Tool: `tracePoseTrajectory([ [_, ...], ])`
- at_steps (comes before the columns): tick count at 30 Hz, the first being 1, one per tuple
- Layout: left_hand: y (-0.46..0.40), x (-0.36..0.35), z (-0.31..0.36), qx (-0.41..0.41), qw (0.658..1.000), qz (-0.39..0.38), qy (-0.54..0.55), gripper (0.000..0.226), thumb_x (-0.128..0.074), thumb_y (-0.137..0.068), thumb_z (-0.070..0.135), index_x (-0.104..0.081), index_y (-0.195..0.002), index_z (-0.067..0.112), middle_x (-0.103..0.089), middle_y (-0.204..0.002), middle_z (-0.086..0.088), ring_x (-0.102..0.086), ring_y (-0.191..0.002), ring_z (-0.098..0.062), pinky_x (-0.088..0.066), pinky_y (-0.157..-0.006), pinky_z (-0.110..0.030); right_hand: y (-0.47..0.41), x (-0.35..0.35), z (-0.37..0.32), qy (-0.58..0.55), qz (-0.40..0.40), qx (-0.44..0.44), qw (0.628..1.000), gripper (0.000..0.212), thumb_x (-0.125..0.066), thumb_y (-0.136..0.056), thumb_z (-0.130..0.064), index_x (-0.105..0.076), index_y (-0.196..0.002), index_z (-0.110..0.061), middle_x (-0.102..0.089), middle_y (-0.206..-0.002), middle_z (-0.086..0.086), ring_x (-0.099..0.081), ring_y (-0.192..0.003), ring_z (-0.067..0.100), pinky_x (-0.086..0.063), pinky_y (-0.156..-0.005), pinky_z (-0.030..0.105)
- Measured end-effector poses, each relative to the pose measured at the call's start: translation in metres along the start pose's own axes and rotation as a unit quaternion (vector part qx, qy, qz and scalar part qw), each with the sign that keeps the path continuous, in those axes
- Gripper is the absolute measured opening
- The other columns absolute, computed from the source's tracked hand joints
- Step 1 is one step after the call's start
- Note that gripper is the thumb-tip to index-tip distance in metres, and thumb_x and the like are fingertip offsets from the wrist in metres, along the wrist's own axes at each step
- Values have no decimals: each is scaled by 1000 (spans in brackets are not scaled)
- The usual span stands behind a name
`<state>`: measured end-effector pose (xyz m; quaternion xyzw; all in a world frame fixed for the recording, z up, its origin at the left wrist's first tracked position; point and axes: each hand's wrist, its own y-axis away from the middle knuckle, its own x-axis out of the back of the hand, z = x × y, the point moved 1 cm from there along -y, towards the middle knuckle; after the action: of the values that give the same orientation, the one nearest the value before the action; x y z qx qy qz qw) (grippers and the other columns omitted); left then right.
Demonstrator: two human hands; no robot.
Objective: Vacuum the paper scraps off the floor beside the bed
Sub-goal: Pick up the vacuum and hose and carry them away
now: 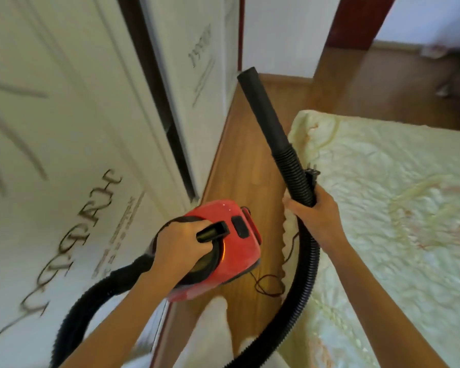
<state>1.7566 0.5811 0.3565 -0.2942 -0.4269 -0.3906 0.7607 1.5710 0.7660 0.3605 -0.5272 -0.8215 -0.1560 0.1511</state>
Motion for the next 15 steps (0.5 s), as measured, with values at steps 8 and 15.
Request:
tracePoseTrajectory([
  [8, -184, -21, 8, -34, 998, -38, 29, 27, -79, -69, 19, -76, -95, 24, -74, -76, 0, -68, -71, -26, -52, -67, -32, -132, 1, -28, 18, 95, 17, 995, 27, -73, -81, -26, -54, -101, -24, -59, -73, -10, -55, -55, -3, -41, -46, 13],
  [15, -350, -63, 35, -33, 997, -71, 29, 27, -73, -72, 24, -75, -100, 27, -75, -86, 3, -68, -82, -24, -53, -75, -31, -301, 7, -31, 7, 96, 40, 995, 34, -73, -82, -23, -51, -108, -24, -60, -76, -12, -58, -62, -4, -42, -52, 11],
])
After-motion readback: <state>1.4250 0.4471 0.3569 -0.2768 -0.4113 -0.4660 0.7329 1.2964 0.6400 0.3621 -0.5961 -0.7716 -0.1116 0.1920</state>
